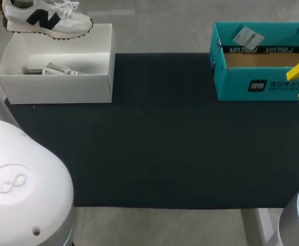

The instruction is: Take the shoe out of the shoebox, open the shoe tongue, remove and reinsert the insole, then place the shoe into the shoebox

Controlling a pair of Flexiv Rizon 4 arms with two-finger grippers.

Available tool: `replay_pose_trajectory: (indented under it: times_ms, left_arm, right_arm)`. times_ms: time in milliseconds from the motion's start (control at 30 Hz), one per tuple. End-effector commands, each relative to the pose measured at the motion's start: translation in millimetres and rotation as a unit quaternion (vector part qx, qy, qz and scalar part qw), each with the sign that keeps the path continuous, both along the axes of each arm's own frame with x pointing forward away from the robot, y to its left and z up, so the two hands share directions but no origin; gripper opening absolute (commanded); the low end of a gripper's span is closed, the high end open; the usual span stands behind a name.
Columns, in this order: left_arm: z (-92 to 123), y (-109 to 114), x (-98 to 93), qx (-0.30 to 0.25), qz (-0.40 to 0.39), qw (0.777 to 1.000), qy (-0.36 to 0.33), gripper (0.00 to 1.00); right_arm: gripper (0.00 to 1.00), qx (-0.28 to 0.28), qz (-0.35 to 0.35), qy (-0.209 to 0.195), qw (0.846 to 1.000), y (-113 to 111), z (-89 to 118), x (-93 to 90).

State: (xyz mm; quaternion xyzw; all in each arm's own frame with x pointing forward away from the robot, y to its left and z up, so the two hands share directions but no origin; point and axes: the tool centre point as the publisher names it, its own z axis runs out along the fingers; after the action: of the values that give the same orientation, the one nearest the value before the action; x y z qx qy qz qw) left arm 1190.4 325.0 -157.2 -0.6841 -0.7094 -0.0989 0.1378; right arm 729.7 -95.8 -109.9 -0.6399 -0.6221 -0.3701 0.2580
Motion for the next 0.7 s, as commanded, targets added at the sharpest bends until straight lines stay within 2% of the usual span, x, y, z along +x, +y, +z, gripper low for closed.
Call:
replay_pose_trajectory:
  times_ms: [33, 133, 567, 700]
  left_arm:
    - [3.7, 2.6, 2.5, -0.014, -0.011, 1.0, -0.001, 0.0]
    - [3.2, 2.2, 5.5, -0.019, -0.046, 0.999, -0.003, 0.0]
    - [3.2, 2.2, 5.5, -0.019, -0.046, 0.999, -0.003, 0.0]
    - [-15.0, -9.7, 11.4, -0.048, -0.04, 0.995, -0.076, 0.0]
  right_arm:
    - [1.0, -0.001, -0.001, 0.0, 1.0, 0.2, -0.5, -0.2]
    - [1.0, -0.001, -0.001, 0.0, 1.0, 0.2, -0.5, -0.2]
    - [1.0, -0.001, -0.001, 0.0, 1.0, 0.2, -0.5, -0.2]
    - [1.0, -0.001, -0.001, 0.0, 1.0, 0.2, -0.5, -0.2]
